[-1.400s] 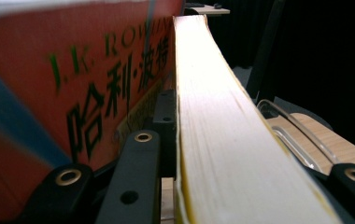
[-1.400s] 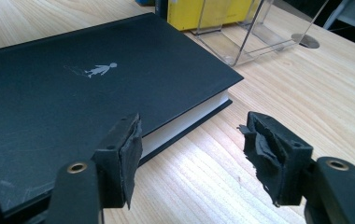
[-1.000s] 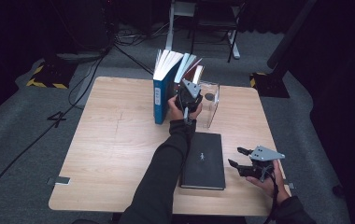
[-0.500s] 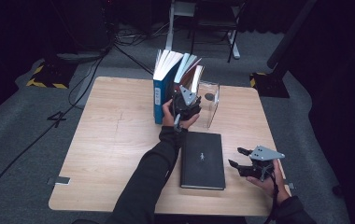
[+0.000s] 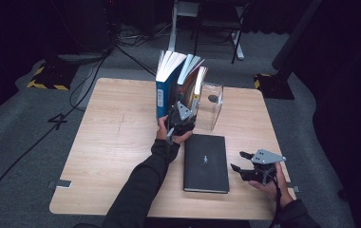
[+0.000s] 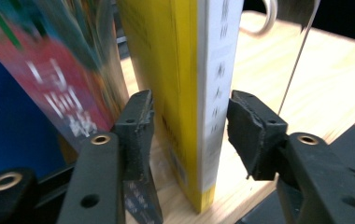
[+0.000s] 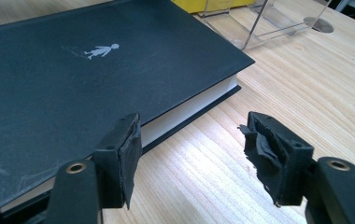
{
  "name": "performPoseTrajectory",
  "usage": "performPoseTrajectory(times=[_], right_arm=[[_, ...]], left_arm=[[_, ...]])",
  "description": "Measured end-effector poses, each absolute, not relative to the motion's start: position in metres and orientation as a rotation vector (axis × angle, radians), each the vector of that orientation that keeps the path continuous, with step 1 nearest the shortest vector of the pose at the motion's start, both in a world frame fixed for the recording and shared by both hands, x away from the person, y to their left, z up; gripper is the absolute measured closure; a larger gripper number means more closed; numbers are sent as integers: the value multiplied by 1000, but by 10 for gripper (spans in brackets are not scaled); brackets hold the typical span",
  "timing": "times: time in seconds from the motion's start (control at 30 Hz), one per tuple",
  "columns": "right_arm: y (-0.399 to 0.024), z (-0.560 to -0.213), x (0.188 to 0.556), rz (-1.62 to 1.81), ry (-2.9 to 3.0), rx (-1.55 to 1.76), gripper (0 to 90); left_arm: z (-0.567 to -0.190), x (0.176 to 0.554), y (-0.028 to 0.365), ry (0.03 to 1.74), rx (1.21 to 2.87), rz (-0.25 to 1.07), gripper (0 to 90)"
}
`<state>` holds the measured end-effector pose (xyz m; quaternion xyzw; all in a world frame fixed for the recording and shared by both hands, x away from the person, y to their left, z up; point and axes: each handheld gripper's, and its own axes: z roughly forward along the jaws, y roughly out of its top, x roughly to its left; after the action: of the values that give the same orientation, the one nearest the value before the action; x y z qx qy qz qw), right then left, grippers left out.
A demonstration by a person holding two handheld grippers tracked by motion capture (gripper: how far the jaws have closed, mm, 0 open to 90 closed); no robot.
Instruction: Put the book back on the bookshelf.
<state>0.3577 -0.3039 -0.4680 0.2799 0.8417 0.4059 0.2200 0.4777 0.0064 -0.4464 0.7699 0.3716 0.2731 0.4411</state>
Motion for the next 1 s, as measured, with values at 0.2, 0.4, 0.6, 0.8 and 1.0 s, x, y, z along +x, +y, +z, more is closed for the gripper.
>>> performPoseTrajectory(times=[0.2, 0.4, 0.6, 0.8, 1.0], right_arm=[[-304, -468, 358, 1122, 2329, 775, 370], [-304, -468, 358, 1122, 2327, 771, 371], [-304, -468, 358, 1123, 2329, 775, 371], [-304, -468, 358, 1121, 2329, 773, 371], [-305, -468, 358, 1118, 2329, 775, 371]], left_arm=[[-451, 484, 3, 925, 1923, 655, 627], [-451, 492, -1, 971, 1921, 686, 656], [-452, 495, -4, 990, 1897, 687, 674], [-451, 495, -3, 993, 1905, 675, 668], [-449, 492, 3, 973, 1926, 661, 666]])
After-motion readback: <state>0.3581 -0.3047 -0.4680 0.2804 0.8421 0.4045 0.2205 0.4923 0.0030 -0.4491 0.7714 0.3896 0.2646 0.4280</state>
